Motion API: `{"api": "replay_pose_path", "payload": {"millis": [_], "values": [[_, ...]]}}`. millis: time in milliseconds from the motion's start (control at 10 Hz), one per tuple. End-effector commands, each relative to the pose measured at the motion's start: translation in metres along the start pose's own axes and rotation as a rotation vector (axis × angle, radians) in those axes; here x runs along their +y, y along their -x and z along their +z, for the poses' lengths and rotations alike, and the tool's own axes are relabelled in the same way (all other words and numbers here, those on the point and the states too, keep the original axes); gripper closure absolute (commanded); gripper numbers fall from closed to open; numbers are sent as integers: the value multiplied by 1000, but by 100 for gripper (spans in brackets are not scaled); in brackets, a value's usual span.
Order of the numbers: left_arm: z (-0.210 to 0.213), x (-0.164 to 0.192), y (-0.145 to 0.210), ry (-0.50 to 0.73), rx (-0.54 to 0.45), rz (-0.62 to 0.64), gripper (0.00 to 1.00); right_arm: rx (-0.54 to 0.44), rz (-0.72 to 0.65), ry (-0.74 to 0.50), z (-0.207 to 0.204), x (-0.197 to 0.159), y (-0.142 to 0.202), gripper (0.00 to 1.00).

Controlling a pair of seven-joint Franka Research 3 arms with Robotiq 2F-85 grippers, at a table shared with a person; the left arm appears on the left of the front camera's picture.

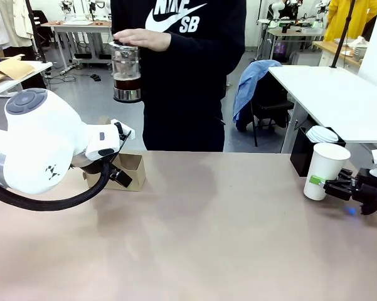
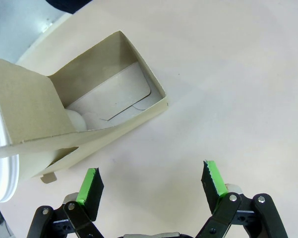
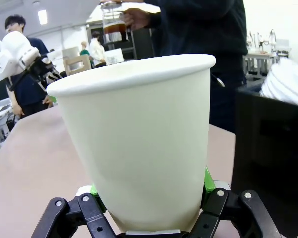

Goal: Pour a drink into a cup and package it in a carrier.
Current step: Pick up the 600 ml Paper Cup and place it in the middle top area of the table.

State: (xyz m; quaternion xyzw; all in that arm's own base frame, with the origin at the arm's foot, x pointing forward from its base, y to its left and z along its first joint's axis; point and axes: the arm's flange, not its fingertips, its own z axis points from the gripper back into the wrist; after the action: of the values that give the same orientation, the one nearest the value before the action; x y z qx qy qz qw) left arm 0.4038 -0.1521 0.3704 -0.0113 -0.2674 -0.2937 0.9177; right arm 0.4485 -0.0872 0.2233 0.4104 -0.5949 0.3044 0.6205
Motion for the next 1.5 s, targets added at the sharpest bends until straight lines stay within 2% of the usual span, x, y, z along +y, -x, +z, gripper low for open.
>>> {"api": "replay_pose_path", "payload": {"millis": [0,200,500,700,900,1200,1400], "values": [[0,0,0,1,-1,0,0,39,12,4,-12,42,-41,20],[0,0,0,1,-1,0,0,30,-1,26,-43,56,-74,20],[0,0,0,1,-1,0,0,31,14,16,-136,49,-93,20],[0,0,0,1,-1,0,0,38,-8,-43,-192,35,-87,20],[0,0,0,1,-1,0,0,55,-32,-39,-242,12,-62,20],[0,0,0,1,-1,0,0,56,-10,-35,-275,-6,-32,20],[0,0,0,1,-1,0,0,27,-37,-40,-275,-14,-27,20]]}}
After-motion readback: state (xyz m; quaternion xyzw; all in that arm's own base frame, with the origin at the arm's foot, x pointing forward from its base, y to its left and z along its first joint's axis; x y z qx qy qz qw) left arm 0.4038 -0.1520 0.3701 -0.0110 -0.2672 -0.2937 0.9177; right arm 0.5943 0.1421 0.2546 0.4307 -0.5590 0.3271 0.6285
